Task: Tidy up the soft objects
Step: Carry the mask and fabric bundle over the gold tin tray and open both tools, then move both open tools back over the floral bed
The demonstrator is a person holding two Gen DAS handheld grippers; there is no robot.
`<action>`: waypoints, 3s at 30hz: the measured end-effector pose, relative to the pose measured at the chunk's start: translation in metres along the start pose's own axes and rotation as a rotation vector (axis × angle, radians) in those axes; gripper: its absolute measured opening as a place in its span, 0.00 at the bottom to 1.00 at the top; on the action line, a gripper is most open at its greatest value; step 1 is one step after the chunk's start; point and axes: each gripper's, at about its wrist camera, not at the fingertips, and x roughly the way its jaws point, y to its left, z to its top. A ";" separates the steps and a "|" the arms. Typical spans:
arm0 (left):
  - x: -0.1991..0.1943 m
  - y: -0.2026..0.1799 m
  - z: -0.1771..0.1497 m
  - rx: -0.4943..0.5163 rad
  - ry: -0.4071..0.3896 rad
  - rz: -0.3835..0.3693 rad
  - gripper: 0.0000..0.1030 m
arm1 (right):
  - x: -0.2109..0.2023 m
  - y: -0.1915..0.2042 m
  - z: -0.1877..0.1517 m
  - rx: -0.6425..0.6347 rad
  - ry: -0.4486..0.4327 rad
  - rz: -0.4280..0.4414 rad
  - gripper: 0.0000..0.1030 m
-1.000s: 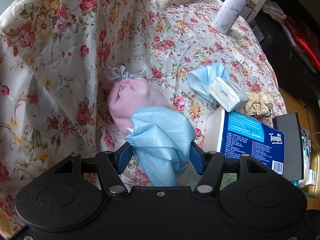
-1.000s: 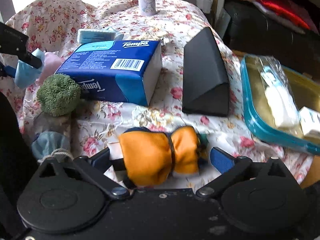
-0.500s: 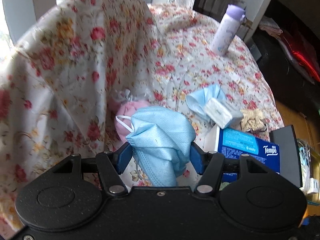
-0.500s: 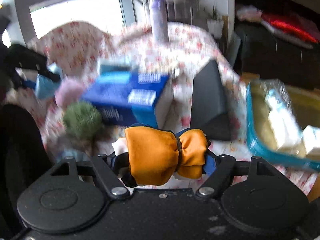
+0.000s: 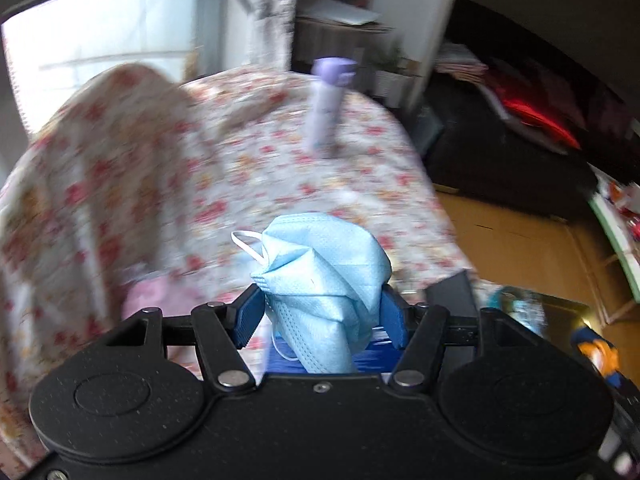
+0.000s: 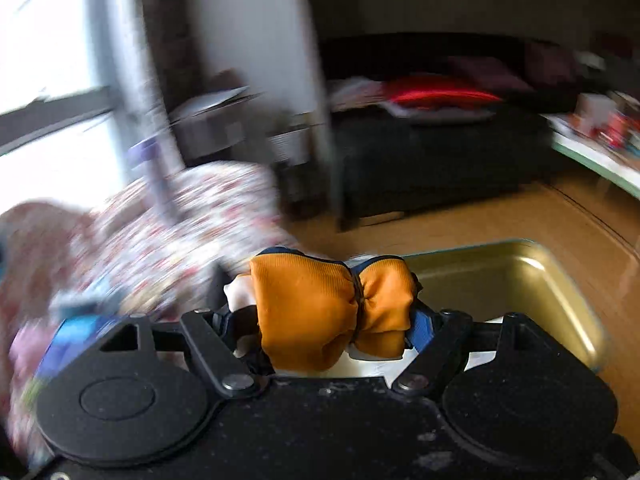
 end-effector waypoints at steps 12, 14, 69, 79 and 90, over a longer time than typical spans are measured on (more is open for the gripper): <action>0.029 -0.157 -0.005 0.246 0.074 -0.212 0.56 | 0.057 -0.086 0.041 0.119 -0.082 -0.268 0.75; 0.037 -0.177 -0.011 0.279 0.093 -0.233 0.56 | 0.065 -0.090 0.042 0.111 -0.092 -0.298 0.75; 0.057 -0.076 -0.046 0.134 0.175 0.011 0.85 | 0.072 -0.107 0.028 0.226 0.006 -0.324 0.92; 0.034 0.021 -0.028 0.024 0.078 0.175 0.87 | 0.059 -0.086 0.022 0.143 -0.021 -0.316 0.95; 0.042 0.092 -0.021 -0.047 0.047 0.277 0.89 | 0.033 -0.037 -0.005 -0.058 -0.030 -0.277 0.98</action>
